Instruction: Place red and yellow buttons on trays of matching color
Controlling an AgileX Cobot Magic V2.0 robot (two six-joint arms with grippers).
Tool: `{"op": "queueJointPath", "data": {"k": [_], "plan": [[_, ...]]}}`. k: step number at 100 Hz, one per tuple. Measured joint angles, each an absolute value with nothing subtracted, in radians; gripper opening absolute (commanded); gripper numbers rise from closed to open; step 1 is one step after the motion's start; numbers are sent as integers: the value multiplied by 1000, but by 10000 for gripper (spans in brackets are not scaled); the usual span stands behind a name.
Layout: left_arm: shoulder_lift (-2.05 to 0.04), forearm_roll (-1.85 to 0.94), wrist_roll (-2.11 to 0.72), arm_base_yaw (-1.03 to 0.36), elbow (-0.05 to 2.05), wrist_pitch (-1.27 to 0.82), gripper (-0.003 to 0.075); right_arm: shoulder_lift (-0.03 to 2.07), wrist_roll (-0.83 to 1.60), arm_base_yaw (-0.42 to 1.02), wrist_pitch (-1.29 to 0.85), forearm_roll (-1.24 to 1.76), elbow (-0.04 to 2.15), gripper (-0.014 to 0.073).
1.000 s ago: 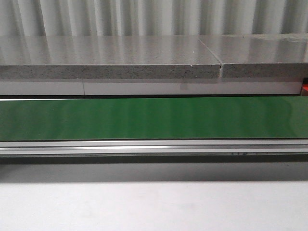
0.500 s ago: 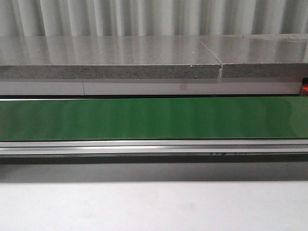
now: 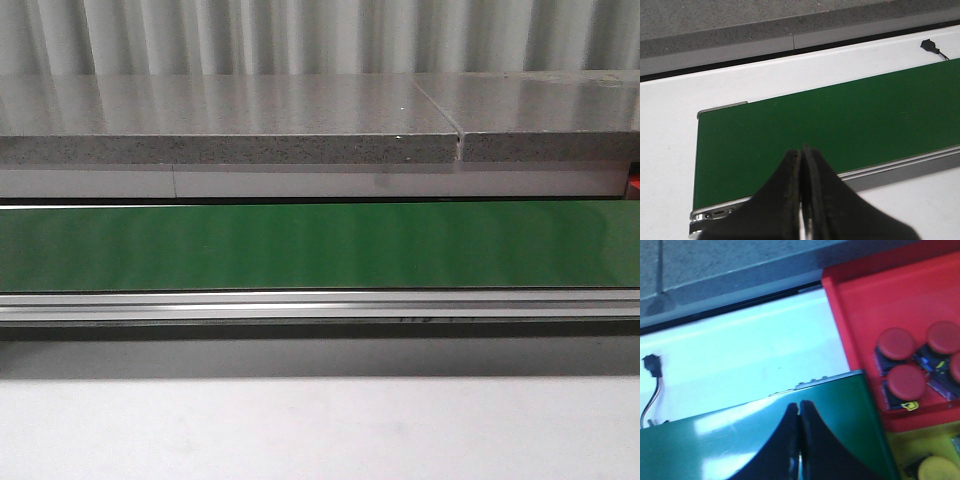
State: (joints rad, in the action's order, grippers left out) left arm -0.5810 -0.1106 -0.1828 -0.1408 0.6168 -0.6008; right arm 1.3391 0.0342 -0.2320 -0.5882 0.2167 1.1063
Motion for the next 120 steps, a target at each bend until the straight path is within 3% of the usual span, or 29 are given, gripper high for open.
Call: {"op": "queueJointPath", "data": {"k": [46,120], "plan": [[-581,-111,-183,-141,617,-601,-20,1214,34,-26,-447,170,935,-88],[-581,-111,-183,-141,617,-601,-20,765,34,-17,42,40,480,-88]]}}
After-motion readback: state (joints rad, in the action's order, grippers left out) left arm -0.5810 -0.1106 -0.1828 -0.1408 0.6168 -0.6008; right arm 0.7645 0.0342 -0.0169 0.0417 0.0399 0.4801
